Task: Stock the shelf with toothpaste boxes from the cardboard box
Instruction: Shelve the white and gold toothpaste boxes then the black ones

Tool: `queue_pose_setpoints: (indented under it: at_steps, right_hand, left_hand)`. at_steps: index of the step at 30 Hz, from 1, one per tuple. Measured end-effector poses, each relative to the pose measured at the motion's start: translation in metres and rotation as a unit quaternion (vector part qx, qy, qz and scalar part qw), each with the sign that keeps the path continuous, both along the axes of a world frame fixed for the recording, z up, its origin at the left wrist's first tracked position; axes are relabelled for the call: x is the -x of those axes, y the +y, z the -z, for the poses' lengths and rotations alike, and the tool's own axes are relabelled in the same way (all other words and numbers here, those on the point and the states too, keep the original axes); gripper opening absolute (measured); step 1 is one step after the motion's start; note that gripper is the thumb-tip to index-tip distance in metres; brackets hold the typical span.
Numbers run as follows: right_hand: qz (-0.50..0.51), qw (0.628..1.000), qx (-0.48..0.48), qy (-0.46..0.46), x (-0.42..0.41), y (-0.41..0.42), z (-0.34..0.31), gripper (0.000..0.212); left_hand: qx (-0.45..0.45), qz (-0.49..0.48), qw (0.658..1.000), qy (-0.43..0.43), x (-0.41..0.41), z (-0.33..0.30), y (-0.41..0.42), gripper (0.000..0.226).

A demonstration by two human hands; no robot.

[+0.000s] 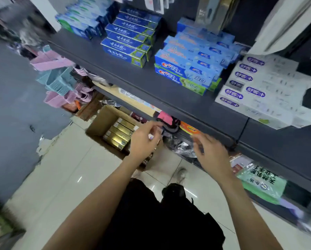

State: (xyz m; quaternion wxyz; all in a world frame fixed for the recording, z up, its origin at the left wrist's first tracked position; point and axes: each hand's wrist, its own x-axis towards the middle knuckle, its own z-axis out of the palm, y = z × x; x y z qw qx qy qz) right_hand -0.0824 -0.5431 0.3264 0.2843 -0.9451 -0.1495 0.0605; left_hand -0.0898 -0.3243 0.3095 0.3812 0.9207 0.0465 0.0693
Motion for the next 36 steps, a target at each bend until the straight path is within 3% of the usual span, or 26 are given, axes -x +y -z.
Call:
queue_pose_setpoints:
  at_steps: [3, 5, 7, 11, 16, 22, 27, 30, 33, 36]
  right_hand:
    - [-0.123, 0.977, 0.099, 0.140, 0.013, 0.044, 0.015, 0.035]
    - [-0.171, 0.954, 0.135, 0.206, 0.018, 0.076, 0.032, 0.037]
    - [-0.178, 0.942, 0.141, 0.249, 0.022, 0.108, 0.054, 0.035]
    - [-0.134, 0.939, 0.145, 0.280, 0.026, 0.174, 0.109, 0.035]
    - [-0.023, 0.947, 0.130, 0.291, 0.016, 0.243, 0.202, 0.046]
    - [0.012, 0.932, 0.221, 0.287, -0.028, 0.270, 0.331, 0.050]
    - [0.008, 0.947, 0.232, 0.222, -0.052, 0.280, 0.413, 0.055]
    - [-0.006, 0.943, 0.262, 0.203, -0.057, 0.280, 0.445, 0.057]
    - [-0.017, 0.934, 0.315, 0.167, -0.059, 0.276, 0.459, 0.063]
    - [-0.018, 0.926, 0.355, 0.128, -0.061, 0.277, 0.464, 0.051]
  left_hand:
    - [-0.041, -0.021, 0.988, 0.149, 0.022, 0.022, 0.064, 0.025]
    - [-0.087, -0.018, 0.950, 0.300, 0.033, 0.045, 0.113, 0.036]
    - [-0.108, -0.024, 0.924, 0.366, 0.045, 0.065, 0.156, 0.039]
    - [-0.093, -0.016, 0.937, 0.337, 0.051, 0.099, 0.224, 0.024]
    - [-0.089, 0.081, 0.925, 0.361, 0.014, 0.179, 0.271, 0.038]
    - [-0.146, 0.149, 0.920, 0.332, -0.030, 0.302, 0.250, 0.065]
    - [-0.235, 0.228, 0.897, 0.298, -0.051, 0.400, 0.220, 0.071]
    - [-0.303, 0.302, 0.866, 0.260, -0.059, 0.440, 0.212, 0.077]
    - [-0.308, 0.295, 0.876, 0.225, -0.066, 0.458, 0.208, 0.064]
    - [-0.305, 0.323, 0.861, 0.248, -0.070, 0.454, 0.216, 0.056]
